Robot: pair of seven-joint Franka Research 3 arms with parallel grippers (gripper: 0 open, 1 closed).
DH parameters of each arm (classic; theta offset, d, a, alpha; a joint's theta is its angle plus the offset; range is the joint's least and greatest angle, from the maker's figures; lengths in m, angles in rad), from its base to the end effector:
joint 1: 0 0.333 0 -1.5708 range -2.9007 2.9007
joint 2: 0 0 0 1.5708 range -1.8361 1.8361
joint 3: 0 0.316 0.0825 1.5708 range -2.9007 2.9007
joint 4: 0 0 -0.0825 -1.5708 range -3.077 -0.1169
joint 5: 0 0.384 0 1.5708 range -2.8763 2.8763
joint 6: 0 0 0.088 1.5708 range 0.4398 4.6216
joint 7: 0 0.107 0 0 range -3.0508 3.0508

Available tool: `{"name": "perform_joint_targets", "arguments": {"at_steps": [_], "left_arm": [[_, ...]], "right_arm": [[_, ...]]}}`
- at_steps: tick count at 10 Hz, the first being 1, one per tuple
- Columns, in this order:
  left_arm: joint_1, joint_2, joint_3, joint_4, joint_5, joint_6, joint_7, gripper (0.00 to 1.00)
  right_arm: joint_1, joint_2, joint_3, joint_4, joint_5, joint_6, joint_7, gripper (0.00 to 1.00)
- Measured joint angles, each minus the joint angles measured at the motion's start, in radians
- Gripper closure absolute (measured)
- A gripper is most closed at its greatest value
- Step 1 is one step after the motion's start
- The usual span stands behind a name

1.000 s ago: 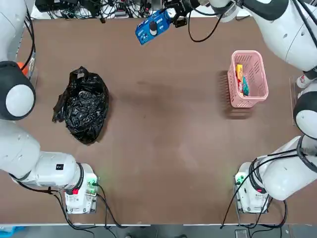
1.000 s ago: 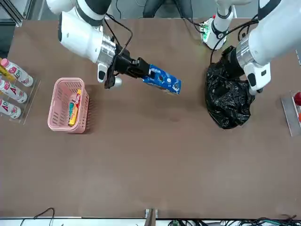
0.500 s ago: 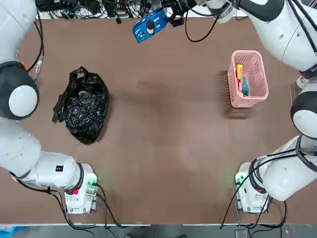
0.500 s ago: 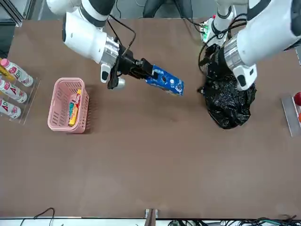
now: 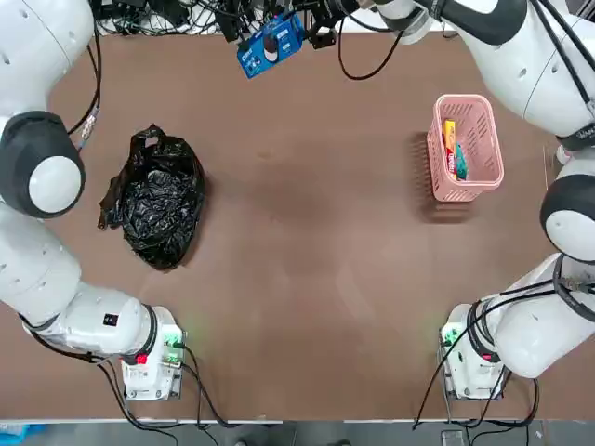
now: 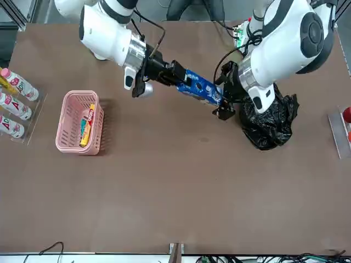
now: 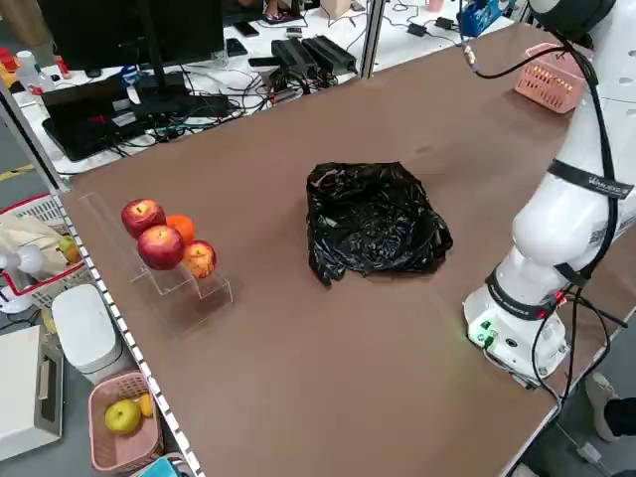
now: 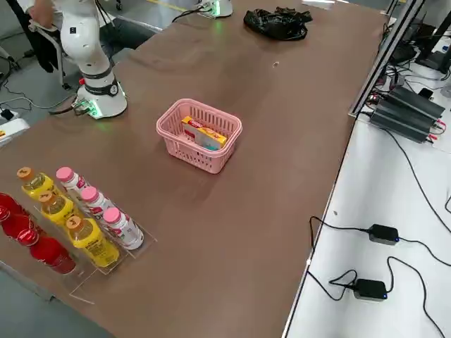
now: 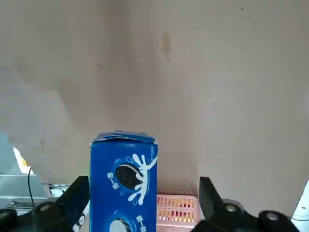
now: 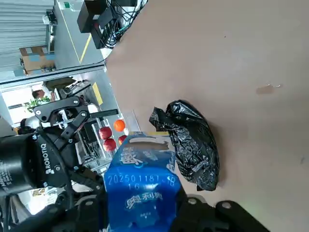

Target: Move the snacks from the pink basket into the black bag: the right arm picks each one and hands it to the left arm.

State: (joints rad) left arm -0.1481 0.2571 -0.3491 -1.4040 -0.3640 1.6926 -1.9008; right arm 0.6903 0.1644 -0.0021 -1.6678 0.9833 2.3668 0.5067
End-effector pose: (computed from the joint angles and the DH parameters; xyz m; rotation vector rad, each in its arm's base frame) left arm 0.5583 -0.3097 0.5788 2.1507 1.9108 -0.5874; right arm 0.5011 0.4251 0.5696 -2.1300 0.3925 0.0900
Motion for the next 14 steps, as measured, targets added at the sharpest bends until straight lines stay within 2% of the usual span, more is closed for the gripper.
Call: {"name": "perform_joint_targets", "arguments": {"at_steps": [8, 10, 11, 13, 14], "left_arm": [[-0.011, 0.001, -0.044, 0.000, 0.000, -0.021, 0.030, 0.00], [-0.012, 0.011, -0.065, -0.003, 0.000, -0.029, 0.030, 0.04], [-0.012, 0.015, -0.066, -0.004, 0.000, -0.031, 0.030, 0.10], [-0.007, 0.015, -0.065, -0.004, 0.000, -0.030, 0.030, 0.44], [-0.007, 0.015, -0.065, -0.004, 0.000, -0.030, 0.030, 0.48]], "right_arm": [[0.000, 0.001, -0.001, 0.002, 0.000, 0.000, 0.010, 0.50], [0.001, 0.001, -0.001, 0.002, 0.000, 0.000, 0.010, 0.50], [0.002, 0.001, -0.001, 0.002, 0.000, 0.000, 0.010, 0.50], [0.006, 0.001, -0.001, 0.002, 0.000, -0.004, 0.010, 0.50], [0.007, 0.002, -0.001, 0.002, 0.000, -0.003, 0.010, 0.50]]}}
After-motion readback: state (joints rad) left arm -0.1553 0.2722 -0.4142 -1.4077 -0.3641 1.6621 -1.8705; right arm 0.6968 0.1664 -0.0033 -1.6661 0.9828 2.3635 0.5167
